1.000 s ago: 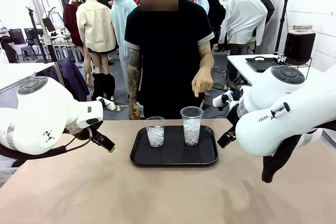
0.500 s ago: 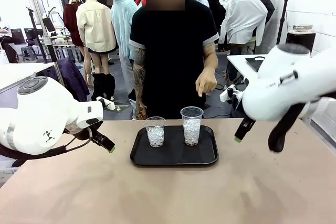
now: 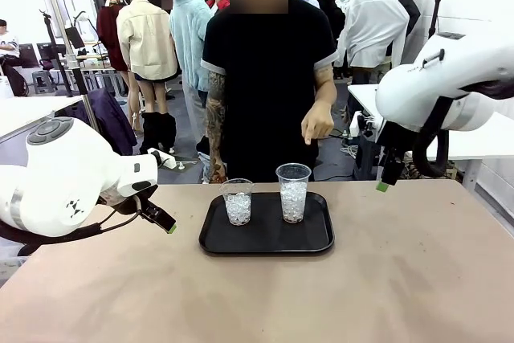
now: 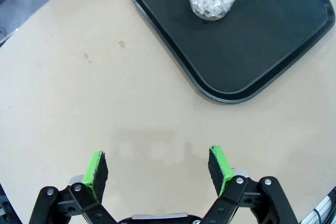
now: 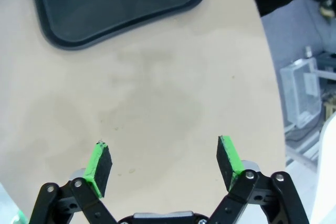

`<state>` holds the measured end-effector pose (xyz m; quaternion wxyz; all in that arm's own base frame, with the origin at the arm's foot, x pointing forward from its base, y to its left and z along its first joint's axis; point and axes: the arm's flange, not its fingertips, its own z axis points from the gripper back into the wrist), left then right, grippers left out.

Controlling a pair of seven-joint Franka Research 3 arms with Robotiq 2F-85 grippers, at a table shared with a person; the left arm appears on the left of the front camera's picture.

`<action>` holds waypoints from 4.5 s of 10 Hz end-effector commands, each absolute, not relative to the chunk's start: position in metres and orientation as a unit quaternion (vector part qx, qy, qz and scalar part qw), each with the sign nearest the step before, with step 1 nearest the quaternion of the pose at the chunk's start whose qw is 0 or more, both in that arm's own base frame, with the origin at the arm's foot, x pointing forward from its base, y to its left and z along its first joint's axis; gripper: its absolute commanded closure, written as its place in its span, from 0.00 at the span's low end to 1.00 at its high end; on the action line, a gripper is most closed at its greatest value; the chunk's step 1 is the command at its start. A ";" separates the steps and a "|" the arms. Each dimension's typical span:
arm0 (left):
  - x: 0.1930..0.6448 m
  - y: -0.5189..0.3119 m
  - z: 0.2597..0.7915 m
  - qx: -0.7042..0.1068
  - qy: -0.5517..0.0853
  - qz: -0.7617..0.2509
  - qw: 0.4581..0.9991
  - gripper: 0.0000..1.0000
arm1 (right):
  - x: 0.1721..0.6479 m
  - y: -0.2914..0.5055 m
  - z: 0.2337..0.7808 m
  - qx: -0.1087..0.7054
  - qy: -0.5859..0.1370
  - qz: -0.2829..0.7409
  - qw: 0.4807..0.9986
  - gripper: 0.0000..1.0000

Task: Pour the drink into the iced cup.
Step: Pick up the iced cup indicated by the human and present it to them.

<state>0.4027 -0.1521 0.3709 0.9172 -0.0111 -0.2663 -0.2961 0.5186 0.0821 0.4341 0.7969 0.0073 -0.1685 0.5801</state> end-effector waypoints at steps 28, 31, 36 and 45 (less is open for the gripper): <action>0.403 -0.151 0.371 -0.011 -0.267 -0.295 0.917 0.00 | 0.630 0.156 0.277 0.365 -0.362 0.595 0.618 0.00; 0.403 -0.151 0.371 -0.011 -0.267 -0.295 0.917 0.00 | 0.636 0.168 0.269 0.372 -0.368 0.592 0.612 0.00; 0.403 -0.151 0.371 -0.011 -0.267 -0.295 0.917 0.00 | 0.635 0.179 0.265 0.400 -0.364 0.605 0.585 0.00; 0.403 -0.151 0.371 -0.011 -0.267 -0.295 0.917 0.00 | 0.622 0.186 0.256 0.427 -0.356 0.613 0.562 0.00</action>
